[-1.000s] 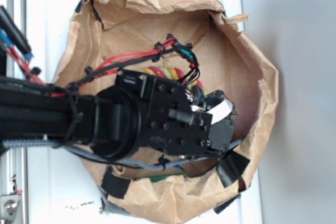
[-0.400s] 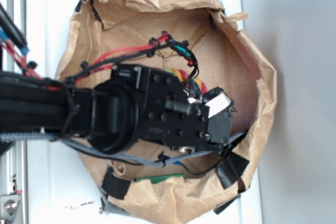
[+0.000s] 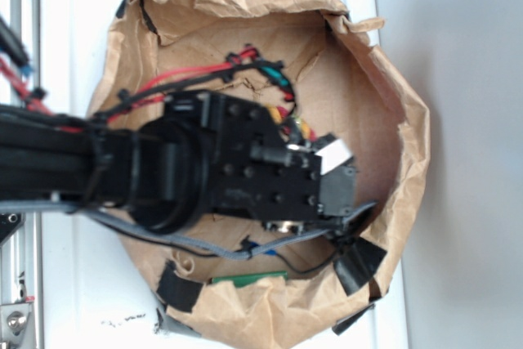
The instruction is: Grab the multicolored rope.
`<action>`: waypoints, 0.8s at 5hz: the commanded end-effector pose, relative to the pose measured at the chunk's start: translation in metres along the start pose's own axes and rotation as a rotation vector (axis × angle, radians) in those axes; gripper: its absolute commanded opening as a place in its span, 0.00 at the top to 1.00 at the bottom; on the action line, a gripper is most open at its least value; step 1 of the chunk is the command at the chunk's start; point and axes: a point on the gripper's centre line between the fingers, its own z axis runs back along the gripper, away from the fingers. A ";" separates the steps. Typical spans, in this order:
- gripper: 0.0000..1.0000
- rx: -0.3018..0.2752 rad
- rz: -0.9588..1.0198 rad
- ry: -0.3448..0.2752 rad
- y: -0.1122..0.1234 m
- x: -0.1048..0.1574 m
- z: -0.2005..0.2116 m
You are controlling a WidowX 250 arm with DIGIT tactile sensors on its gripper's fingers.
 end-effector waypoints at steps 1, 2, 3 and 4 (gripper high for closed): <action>1.00 -0.083 0.005 -0.059 0.015 0.004 0.111; 1.00 -0.084 -0.010 -0.094 0.022 0.002 0.135; 1.00 -0.075 0.007 -0.132 0.023 0.001 0.144; 1.00 -0.066 0.011 -0.134 0.021 0.001 0.142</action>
